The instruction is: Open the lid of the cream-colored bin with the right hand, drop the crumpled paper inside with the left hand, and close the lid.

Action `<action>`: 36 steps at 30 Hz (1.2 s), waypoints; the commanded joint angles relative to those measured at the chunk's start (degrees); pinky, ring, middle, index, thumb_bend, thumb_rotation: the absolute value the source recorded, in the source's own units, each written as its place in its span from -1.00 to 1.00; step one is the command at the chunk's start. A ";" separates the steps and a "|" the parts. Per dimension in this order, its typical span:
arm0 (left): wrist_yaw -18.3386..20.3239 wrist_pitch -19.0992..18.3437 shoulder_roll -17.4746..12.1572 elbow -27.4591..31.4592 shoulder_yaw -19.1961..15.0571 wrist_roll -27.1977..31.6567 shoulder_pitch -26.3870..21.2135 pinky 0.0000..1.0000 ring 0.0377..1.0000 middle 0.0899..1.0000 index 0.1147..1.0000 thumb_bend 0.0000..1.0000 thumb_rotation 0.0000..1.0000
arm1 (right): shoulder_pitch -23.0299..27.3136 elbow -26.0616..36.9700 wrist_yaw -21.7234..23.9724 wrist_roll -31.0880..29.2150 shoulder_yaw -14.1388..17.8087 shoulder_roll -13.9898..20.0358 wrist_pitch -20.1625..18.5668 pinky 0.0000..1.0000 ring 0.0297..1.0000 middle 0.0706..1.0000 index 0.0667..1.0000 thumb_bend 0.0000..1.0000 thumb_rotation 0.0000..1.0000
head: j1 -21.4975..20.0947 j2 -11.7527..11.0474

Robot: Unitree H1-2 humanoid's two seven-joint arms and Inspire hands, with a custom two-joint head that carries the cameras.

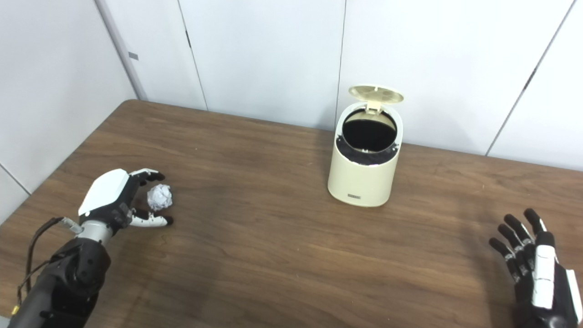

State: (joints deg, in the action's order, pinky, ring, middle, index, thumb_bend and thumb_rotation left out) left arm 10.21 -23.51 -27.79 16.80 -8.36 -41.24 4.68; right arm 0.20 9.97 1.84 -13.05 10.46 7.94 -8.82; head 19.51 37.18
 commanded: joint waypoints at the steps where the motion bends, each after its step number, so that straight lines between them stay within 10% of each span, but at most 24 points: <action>1: 0.11 -0.05 -2.28 1.99 -0.46 -0.11 -1.73 0.49 0.61 0.59 0.49 0.69 -0.77 | 1.51 1.60 0.31 -0.28 0.25 0.21 1.97 0.57 0.72 0.69 0.84 -0.08 0.83 | 0.06 0.11; 36: 2.21 -1.15 -2.99 2.44 0.42 -0.50 -3.62 0.38 0.51 0.51 0.41 0.64 -0.88 | 0.70 -0.08 1.37 1.14 0.04 0.95 4.47 0.53 0.70 0.68 0.87 -0.06 0.93 | -0.49 0.28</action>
State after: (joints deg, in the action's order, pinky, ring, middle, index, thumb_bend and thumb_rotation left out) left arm 13.53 -25.24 -28.60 18.72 -7.56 -40.89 2.60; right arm -0.33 7.77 2.81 -11.42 10.13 8.36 -6.29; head 18.98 37.44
